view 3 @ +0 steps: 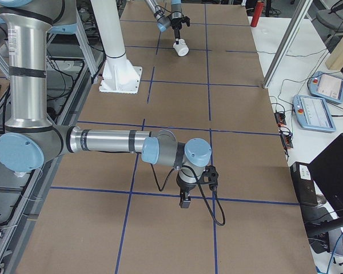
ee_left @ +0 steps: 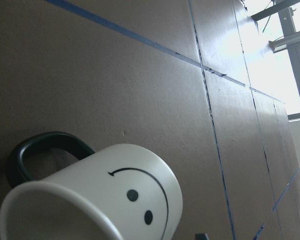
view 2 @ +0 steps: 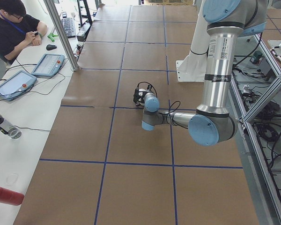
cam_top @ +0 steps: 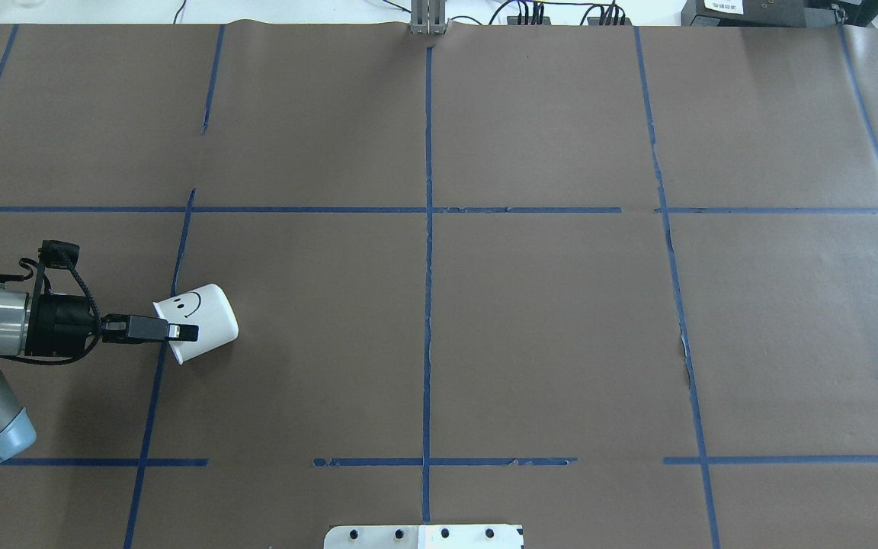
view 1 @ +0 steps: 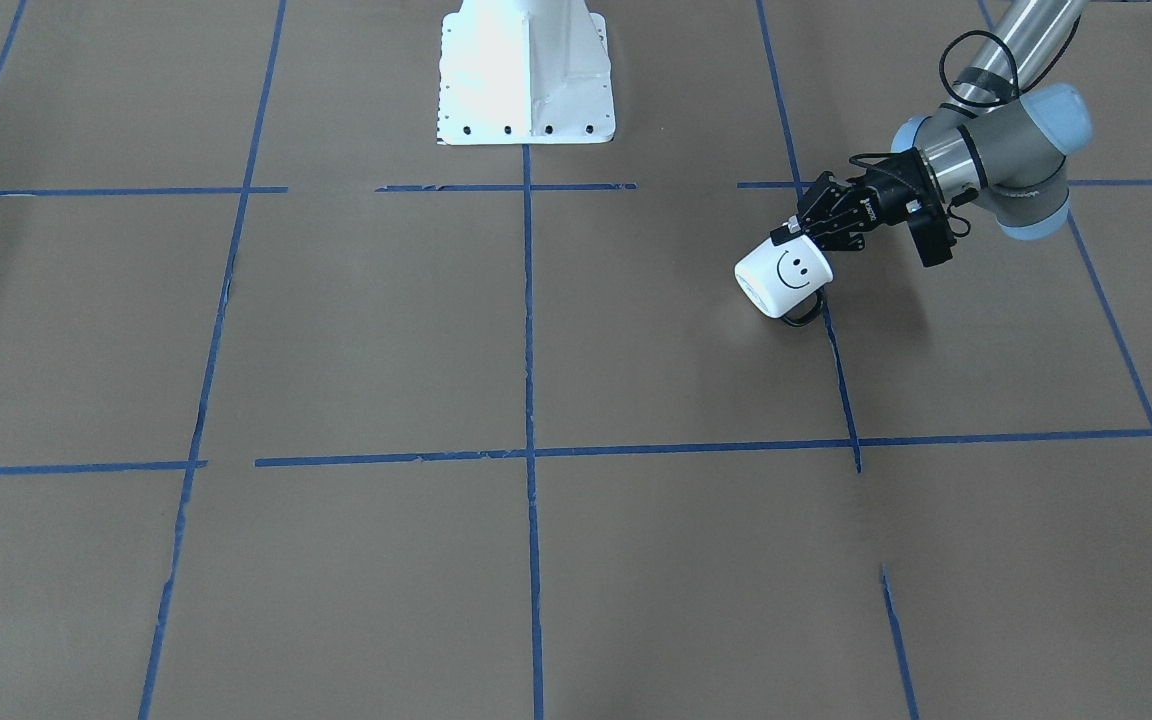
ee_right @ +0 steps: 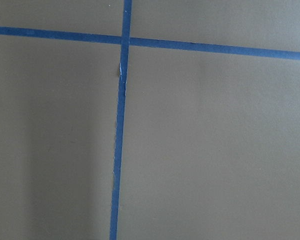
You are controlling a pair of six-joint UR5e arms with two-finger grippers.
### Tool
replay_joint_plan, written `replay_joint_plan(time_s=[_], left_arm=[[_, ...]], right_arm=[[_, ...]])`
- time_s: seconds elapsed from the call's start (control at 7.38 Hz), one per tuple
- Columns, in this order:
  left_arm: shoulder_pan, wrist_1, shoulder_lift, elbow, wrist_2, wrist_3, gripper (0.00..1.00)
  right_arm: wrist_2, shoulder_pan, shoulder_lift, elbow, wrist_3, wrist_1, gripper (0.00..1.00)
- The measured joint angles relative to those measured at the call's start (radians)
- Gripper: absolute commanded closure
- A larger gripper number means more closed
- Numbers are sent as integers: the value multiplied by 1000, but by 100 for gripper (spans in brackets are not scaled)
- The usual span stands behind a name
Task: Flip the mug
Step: 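Close the left gripper on the mug rim and lift it, then carry the mug toward the table centre, rotating it upright with the left gripper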
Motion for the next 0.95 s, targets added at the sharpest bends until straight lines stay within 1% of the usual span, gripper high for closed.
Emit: replay_joint_plan(time_s=[0.27, 0.41, 0.54, 0.81, 0.95], left_arm=[[-3, 16, -75, -6, -12, -124, 100], [-6, 64, -106, -15, -36, -172, 100], [-9, 187, -136, -52, -72, -203, 100], [-9, 549, -211, -166, -153, -221, 100], [-6, 731, -267, -198, -185, -222, 100]], right_arm=[[0, 0, 0, 0, 0, 0, 0], [0, 0, 0, 0, 0, 0, 0], [0, 0, 0, 0, 0, 0, 0], [0, 0, 0, 0, 0, 0, 0], [0, 0, 0, 0, 0, 0, 0]])
